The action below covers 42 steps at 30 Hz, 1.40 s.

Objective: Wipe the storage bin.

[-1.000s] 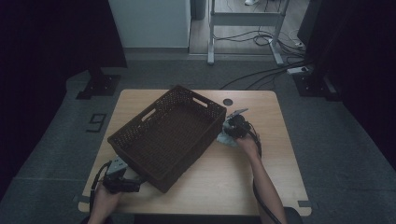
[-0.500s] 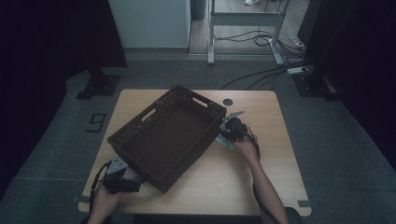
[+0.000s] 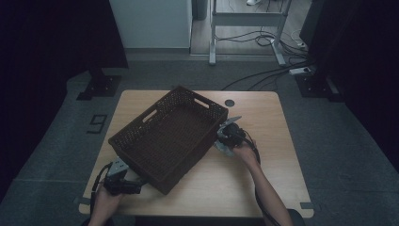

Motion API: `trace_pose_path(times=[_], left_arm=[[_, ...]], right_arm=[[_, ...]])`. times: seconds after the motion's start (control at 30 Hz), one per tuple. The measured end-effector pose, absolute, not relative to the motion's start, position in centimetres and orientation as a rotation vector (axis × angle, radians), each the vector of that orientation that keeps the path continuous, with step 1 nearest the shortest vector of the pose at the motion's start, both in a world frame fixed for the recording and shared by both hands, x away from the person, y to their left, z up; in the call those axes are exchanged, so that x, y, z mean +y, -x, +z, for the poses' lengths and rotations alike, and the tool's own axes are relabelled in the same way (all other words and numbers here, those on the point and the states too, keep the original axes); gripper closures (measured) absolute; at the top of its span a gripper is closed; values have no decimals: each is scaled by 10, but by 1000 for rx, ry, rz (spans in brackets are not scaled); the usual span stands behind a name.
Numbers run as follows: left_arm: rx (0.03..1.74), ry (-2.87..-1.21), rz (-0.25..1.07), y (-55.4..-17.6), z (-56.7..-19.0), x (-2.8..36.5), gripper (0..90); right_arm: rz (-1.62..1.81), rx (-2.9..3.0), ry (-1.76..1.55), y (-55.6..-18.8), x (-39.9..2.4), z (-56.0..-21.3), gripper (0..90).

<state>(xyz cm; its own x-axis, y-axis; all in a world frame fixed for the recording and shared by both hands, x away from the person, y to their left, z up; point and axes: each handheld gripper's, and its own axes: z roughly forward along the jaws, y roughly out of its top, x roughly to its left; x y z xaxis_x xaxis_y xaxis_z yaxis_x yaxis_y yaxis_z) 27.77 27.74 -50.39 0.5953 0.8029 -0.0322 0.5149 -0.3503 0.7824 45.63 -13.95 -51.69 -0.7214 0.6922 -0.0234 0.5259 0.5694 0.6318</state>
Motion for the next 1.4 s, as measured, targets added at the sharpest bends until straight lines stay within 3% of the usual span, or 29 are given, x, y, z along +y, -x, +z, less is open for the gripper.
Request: trace_pose_path(times=[1.4], left_arm=[[1041, -2036, 466, -277, -504, 277, 0]], right_arm=[[1000, 2679, -806, -392, -97, -516, 766]])
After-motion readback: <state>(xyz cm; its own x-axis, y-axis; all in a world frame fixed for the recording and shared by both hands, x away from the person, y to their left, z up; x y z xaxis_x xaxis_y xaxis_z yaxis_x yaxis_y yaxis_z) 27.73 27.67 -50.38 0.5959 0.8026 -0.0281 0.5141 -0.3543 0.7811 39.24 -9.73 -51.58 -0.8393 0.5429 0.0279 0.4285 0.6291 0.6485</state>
